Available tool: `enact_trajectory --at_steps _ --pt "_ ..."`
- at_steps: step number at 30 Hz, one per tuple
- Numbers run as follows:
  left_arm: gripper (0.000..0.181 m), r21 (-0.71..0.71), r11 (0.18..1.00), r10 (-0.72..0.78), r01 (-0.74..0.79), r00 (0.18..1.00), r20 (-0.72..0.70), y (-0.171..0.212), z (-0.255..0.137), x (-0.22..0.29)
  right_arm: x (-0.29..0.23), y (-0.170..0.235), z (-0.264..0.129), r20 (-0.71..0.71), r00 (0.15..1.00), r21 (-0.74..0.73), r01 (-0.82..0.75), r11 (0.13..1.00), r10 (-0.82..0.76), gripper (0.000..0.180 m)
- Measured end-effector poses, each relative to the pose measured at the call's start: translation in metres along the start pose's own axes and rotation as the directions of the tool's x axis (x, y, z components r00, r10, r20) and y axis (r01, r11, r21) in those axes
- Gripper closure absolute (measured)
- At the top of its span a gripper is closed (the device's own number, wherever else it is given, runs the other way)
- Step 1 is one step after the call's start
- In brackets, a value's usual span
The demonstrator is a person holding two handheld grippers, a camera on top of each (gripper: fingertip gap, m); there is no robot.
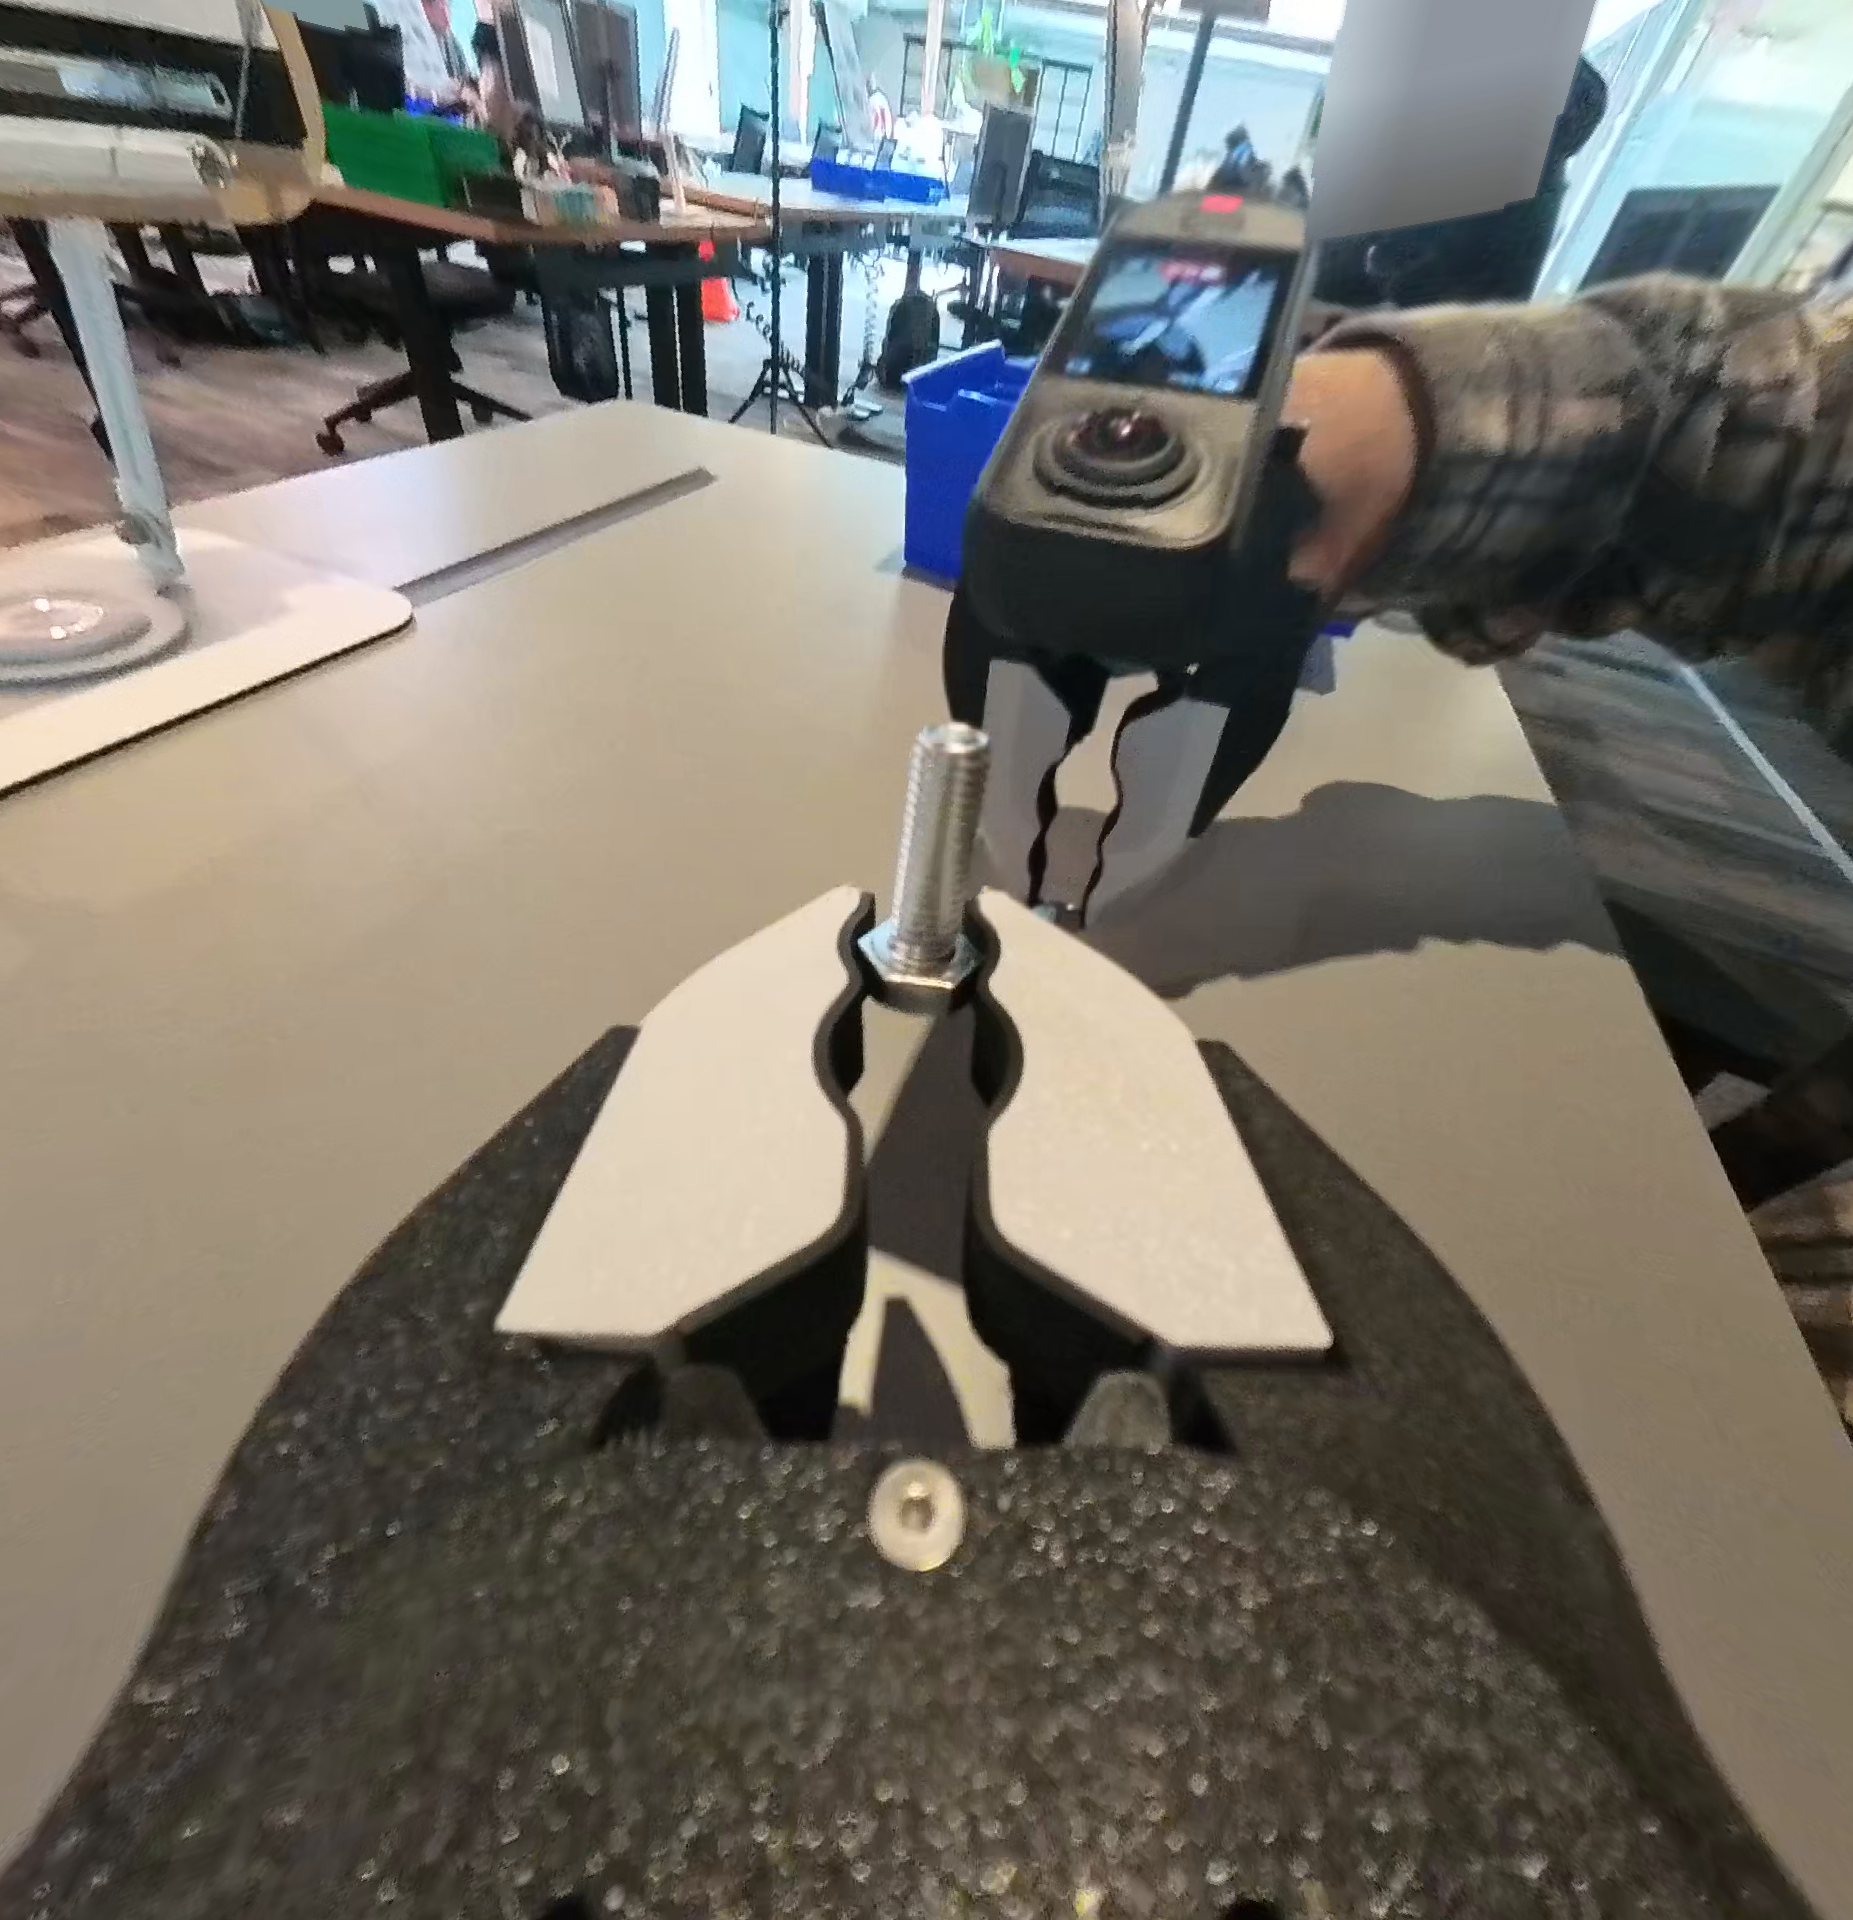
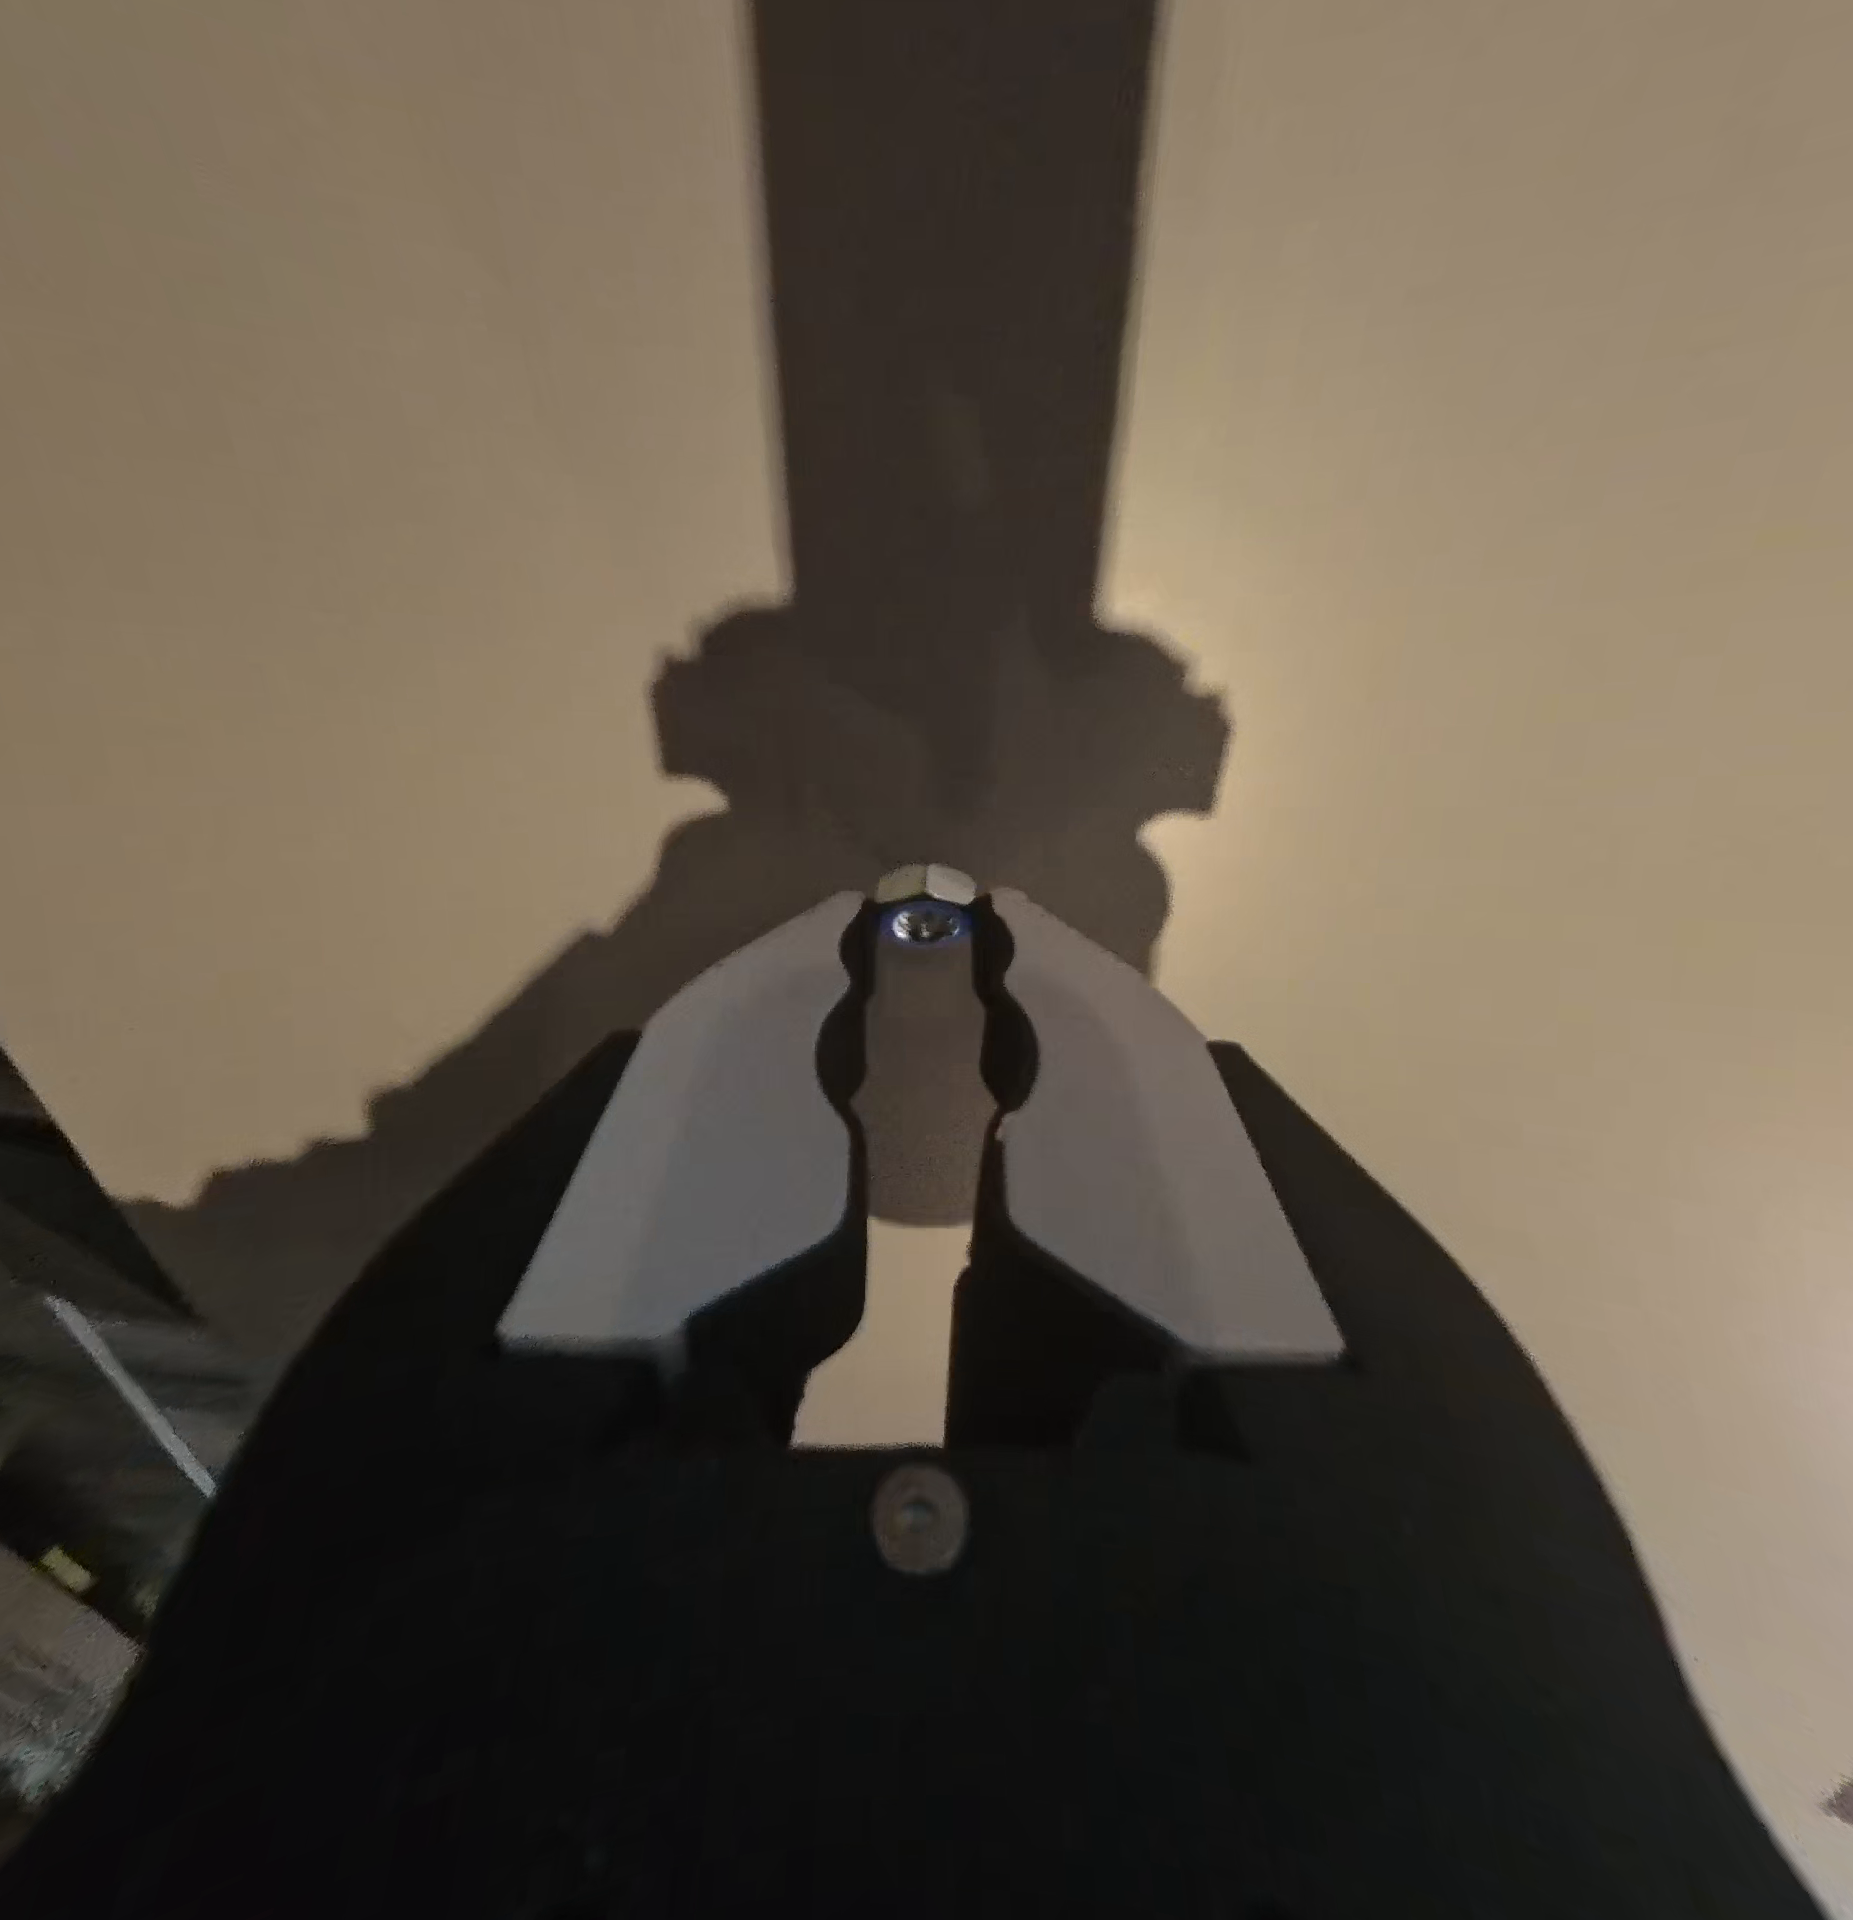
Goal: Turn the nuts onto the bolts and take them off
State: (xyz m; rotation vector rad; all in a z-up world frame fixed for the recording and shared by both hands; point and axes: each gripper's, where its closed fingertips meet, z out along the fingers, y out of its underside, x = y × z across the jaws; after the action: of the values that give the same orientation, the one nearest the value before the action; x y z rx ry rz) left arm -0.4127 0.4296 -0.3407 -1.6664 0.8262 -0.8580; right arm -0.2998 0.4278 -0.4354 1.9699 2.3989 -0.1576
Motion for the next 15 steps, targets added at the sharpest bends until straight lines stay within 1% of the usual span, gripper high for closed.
enact_trajectory --at_steps 7,10,13,15 --pt "0.165 0.049 0.999 0.004 -0.003 1.0 -0.014 -0.004 0.0 0.002 0.0 -0.004 0.006 -0.003 1.0 0.101 -0.023 0.995 0.023 0.163" --pt "0.165 0.061 0.998 0.005 -0.005 1.0 -0.014 -0.006 -0.001 0.002 0.0 -0.006 0.006 -0.026 0.999 0.167 -0.033 0.985 0.038 0.158" --pt "0.165 0.069 0.998 0.001 0.0 1.0 -0.012 -0.007 -0.002 0.002 0.004 -0.005 0.003 -0.087 0.993 0.262 -0.058 0.963 0.083 0.148" --pt "0.165 0.08 0.997 -0.009 0.01 1.0 -0.014 -0.008 -0.003 0.002 0.006 -0.008 -0.006 -0.111 0.982 0.397 -0.095 0.913 0.15 0.143"
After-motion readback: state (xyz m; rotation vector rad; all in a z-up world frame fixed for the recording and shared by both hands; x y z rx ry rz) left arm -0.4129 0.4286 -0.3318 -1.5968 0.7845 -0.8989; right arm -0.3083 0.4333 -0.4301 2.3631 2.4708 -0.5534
